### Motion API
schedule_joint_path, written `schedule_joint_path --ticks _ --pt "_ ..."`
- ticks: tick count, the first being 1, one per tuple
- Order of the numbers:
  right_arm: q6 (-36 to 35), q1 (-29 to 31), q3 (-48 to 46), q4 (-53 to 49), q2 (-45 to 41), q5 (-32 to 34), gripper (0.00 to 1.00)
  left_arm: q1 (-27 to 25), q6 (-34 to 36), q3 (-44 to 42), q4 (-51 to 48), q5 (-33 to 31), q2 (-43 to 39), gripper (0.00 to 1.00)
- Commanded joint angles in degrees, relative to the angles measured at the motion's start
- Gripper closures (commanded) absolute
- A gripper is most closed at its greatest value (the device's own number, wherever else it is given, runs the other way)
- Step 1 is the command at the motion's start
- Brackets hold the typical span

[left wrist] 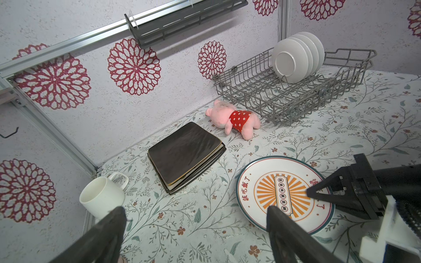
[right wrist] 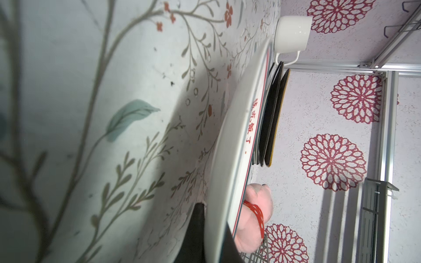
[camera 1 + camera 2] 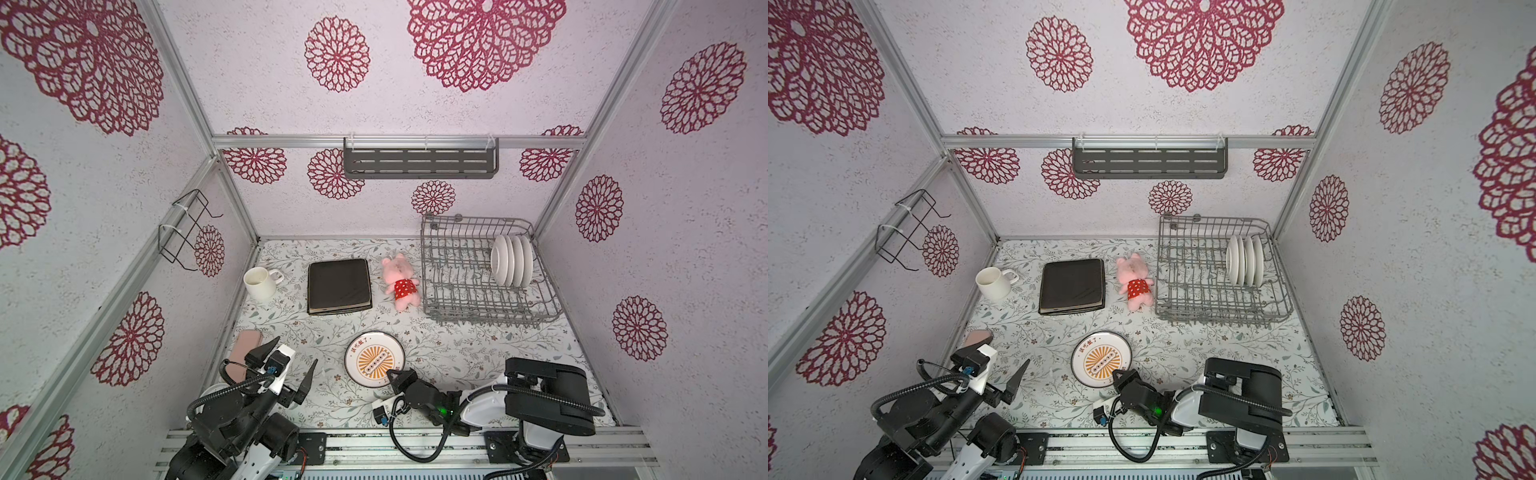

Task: Unload the plates from the dish rack
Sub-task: 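Lower the white plate flat onto the table nearer the robot with the right gripper, then open the right gripper and move it back over the rack plates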

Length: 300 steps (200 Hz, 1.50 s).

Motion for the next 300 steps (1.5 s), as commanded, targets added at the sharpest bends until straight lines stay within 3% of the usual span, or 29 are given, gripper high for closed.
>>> schedule_joint_path --ticks 1,55,146,204,228,260,280,300 --pt "0.29 0.64 0.16 4.54 0.14 2.80 1.00 -0.88 0.99 -0.31 0.75 1.18 -0.52 0.03" --pt "1.16 1.84 0.17 4.37 1.92 3.33 0.97 -1.34 1.18 -0.48 0.71 1.34 -0.44 0.03" --pt "3.21 2.80 -0.19 -0.47 1.72 2.75 0.63 -1.71 1.32 -0.63 0.76 1.24 -0.71 0.03" --pt "13.04 2.82 -0.03 -15.23 -3.25 -5.41 0.41 -1.88 1.55 -0.66 0.73 1.46 -0.96 0.03" --pt "19.63 2.77 2.49 -26.27 -6.08 -6.79 0.20 -1.88 1.59 -0.74 0.71 1.38 -0.67 0.03" --pt "27.54 2.73 5.79 -38.75 -12.52 -9.88 0.02 -1.84 1.58 -0.88 0.81 1.08 -0.09 0.03" --pt "30.62 2.42 5.97 -43.52 -18.12 -10.47 0.01 -1.87 1.64 -0.92 0.90 1.02 0.16 0.03" --pt "39.94 -0.79 10.00 -50.37 -22.55 -8.28 0.01 -1.87 1.72 -1.00 0.94 0.91 0.44 0.03"
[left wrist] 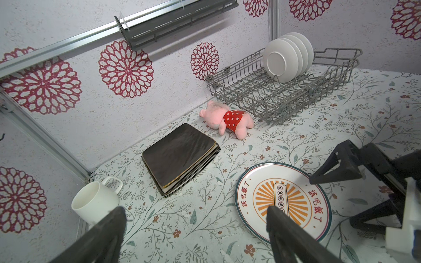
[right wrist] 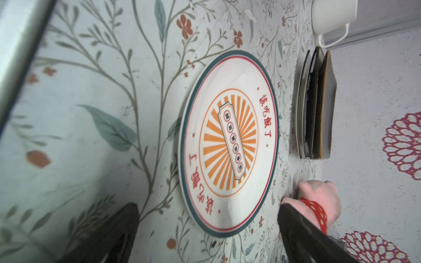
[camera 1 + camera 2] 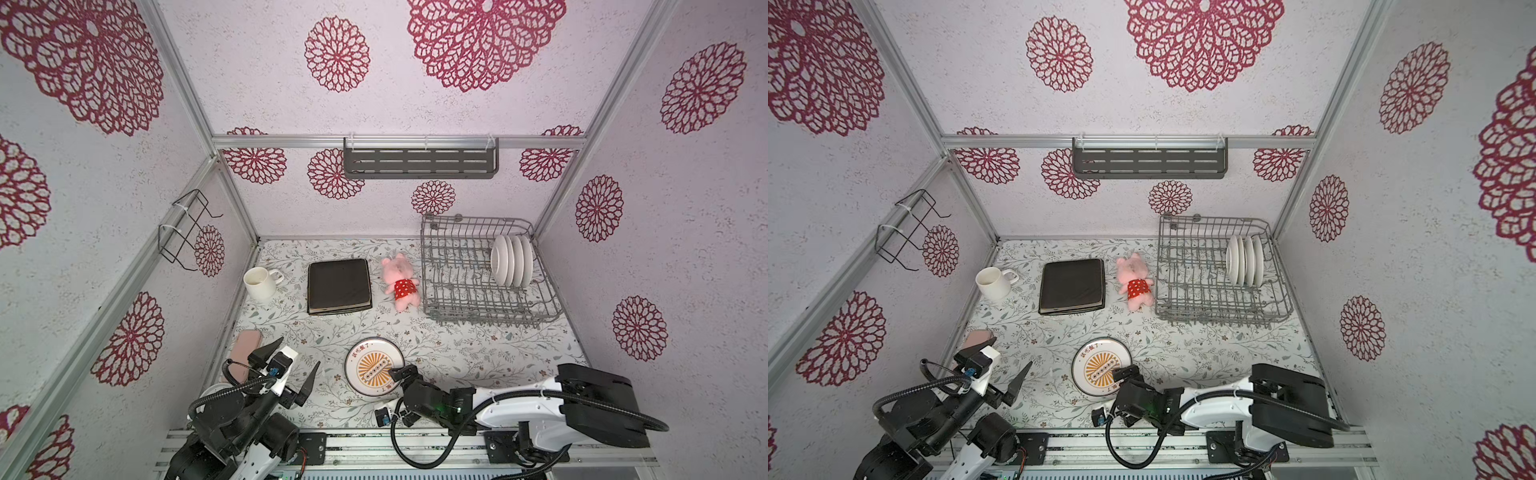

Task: Unload the plates from the dish rack
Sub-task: 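Open the right gripper and move it back over the rack plates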

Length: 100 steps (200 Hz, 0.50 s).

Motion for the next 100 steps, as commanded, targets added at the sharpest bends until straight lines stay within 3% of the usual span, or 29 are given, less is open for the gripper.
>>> schedule_joint_path --ticks 1,35,56,76,88,100 --pt "12.75 -3.21 4.28 -12.91 -5.57 0.71 0.01 -0.76 1.26 -0.52 0.88 -0.06 0.44 0.03" --pt "23.32 -15.15 10.40 -16.56 -13.05 10.25 0.01 -0.77 1.26 -0.62 1.19 -0.79 0.79 0.03" --pt "26.53 -24.21 15.18 -18.80 -16.88 10.02 0.01 -0.77 1.35 -0.71 1.20 -0.84 0.97 0.03" --pt "39.08 -36.27 20.16 -20.36 -18.26 14.75 0.01 -0.77 1.34 -0.70 1.16 -0.45 0.95 0.03" --pt "39.07 -42.82 23.73 -23.30 -17.17 12.42 0.01 -0.72 1.37 -0.79 1.18 -0.34 0.96 0.03" --pt "37.19 -47.11 26.75 -25.04 -15.54 14.55 0.01 -0.77 1.53 -0.71 1.05 -0.15 0.96 0.03"
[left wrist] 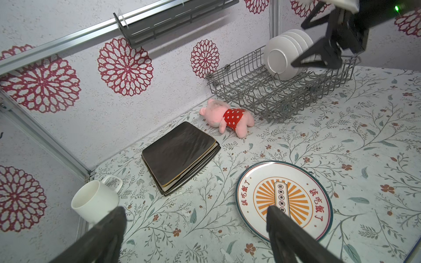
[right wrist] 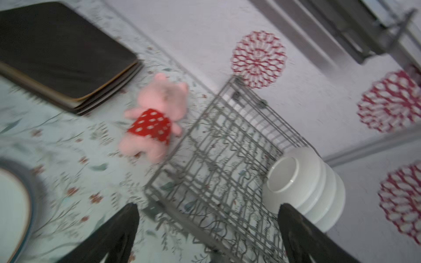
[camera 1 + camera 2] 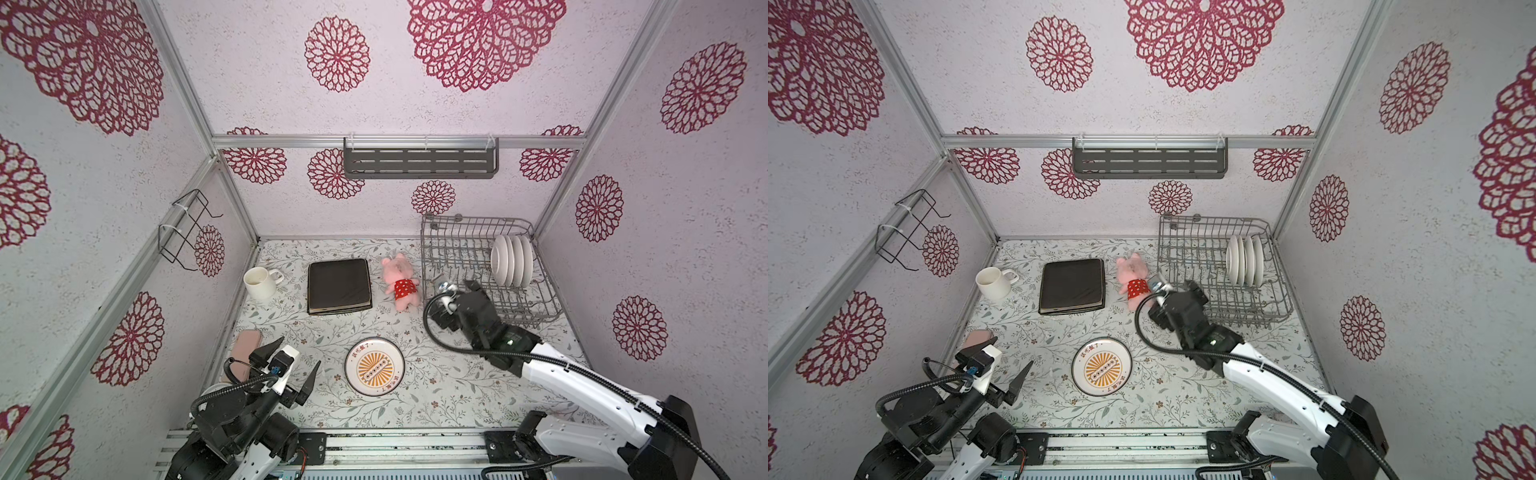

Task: Unload the plates from the dish rack
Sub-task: 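Open the right gripper and move it back over the rack plates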

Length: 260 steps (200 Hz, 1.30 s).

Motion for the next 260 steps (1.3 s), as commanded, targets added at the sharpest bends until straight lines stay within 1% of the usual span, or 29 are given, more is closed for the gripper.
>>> schedule_joint_path --ticks 1,7,13,23,31,37,64,72,80,90,98,103,131,147,159,206,243,260 --pt "6.02 -8.07 5.53 -6.17 1.30 4.81 0.01 -0.73 1.51 -0.49 0.83 0.06 0.60 0.03" --pt "5.85 -10.50 6.93 -6.75 1.97 4.82 0.01 -0.76 1.50 -0.49 0.88 0.10 0.60 0.03" --pt "6.09 -13.09 8.64 -7.91 2.71 2.79 0.01 -0.77 1.47 -0.57 0.88 -0.05 0.55 0.03" --pt "7.20 -17.86 11.49 -10.75 3.74 -3.99 0.01 -0.73 1.47 -0.58 0.89 -0.12 0.66 0.03" --pt "8.15 -22.61 13.86 -13.61 5.05 -13.12 0.02 -0.77 1.50 -0.58 0.92 -0.16 0.68 0.03" --pt "9.67 -25.98 15.49 -14.92 6.06 -19.33 0.05 -0.76 1.50 -0.58 0.95 -0.28 0.64 0.03" --pt "16.44 -36.82 19.48 -16.22 10.19 -30.82 0.08 -0.72 1.54 -0.58 0.94 -0.46 0.69 0.03" --pt "17.53 -38.65 20.14 -16.32 11.50 -33.55 0.09 -0.77 1.53 -0.66 0.99 -0.54 0.69 0.03" --pt "18.04 -39.49 20.99 -16.91 12.90 -34.08 0.09 -0.73 1.55 -0.66 0.91 -0.60 0.68 0.03" --pt "18.93 -40.95 21.68 -16.95 14.36 -35.87 0.12 -0.77 1.55 -0.75 1.06 -0.60 0.76 0.03" --pt "19.31 -42.35 21.27 -15.43 14.98 -40.25 0.16 -0.72 1.63 -0.75 1.13 -0.69 0.99 0.03" --pt "19.90 -42.93 21.09 -14.69 15.52 -41.76 0.18 -0.77 1.67 -0.75 1.11 -0.69 1.18 0.03" --pt "20.08 -43.63 23.60 -15.32 20.23 -42.56 0.26 -0.77 1.67 -0.66 1.03 -0.95 2.01 0.03" --pt "20.56 -43.85 24.81 -15.74 22.66 -42.38 0.26 -0.76 1.55 -0.75 1.23 -1.58 2.17 0.03" --pt "20.55 -43.89 25.75 -16.08 24.48 -42.25 0.29 -0.74 1.69 -0.88 1.21 -2.13 2.48 0.03" --pt "19.93 -43.89 26.91 -15.99 28.30 -40.77 0.37 -0.75 1.67 -0.93 1.37 -2.10 3.22 0.03" --pt "18.34 -43.89 27.14 -14.72 29.80 -38.53 0.48 -0.77 1.89 -0.97 1.26 -1.74 3.62 0.02" --pt "17.74 -43.98 28.08 -14.97 30.87 -37.62 0.48 -0.72 1.87 -0.85 1.17 -1.30 3.84 0.03"
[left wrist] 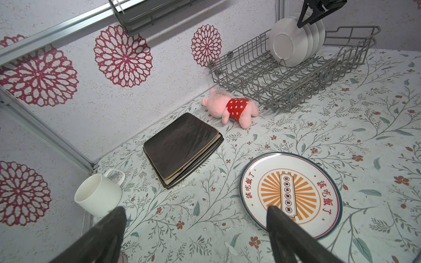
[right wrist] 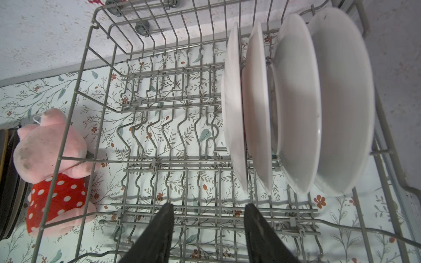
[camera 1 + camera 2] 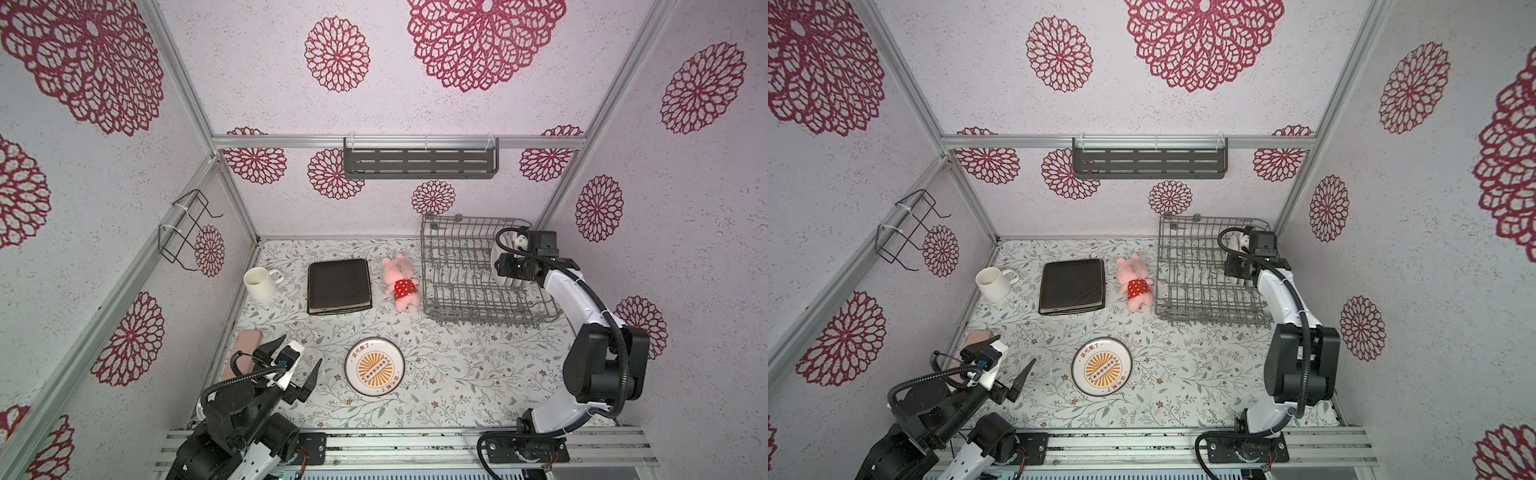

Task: Unload the plates from the dish rack
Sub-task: 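Open the right gripper and move it back over the rack plates, then lower the right gripper and close it on the front printed plate's rim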

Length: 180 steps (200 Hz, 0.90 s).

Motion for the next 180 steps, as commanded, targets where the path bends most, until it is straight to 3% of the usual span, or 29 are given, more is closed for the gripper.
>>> schedule_joint_path --ticks 1,114,180 --pt "-1.46 -0.37 2.92 0.79 0.71 1.93 0.48 -0.66 0.94 -0.52 1.08 0.27 0.91 0.03" --pt "-3.94 -0.64 5.27 2.66 5.35 4.46 0.50 -0.73 0.94 -0.60 1.08 0.38 1.49 0.03" --pt "-4.89 -0.78 6.79 3.38 7.87 4.28 0.56 -0.78 0.86 -0.51 0.98 0.25 2.04 0.03"
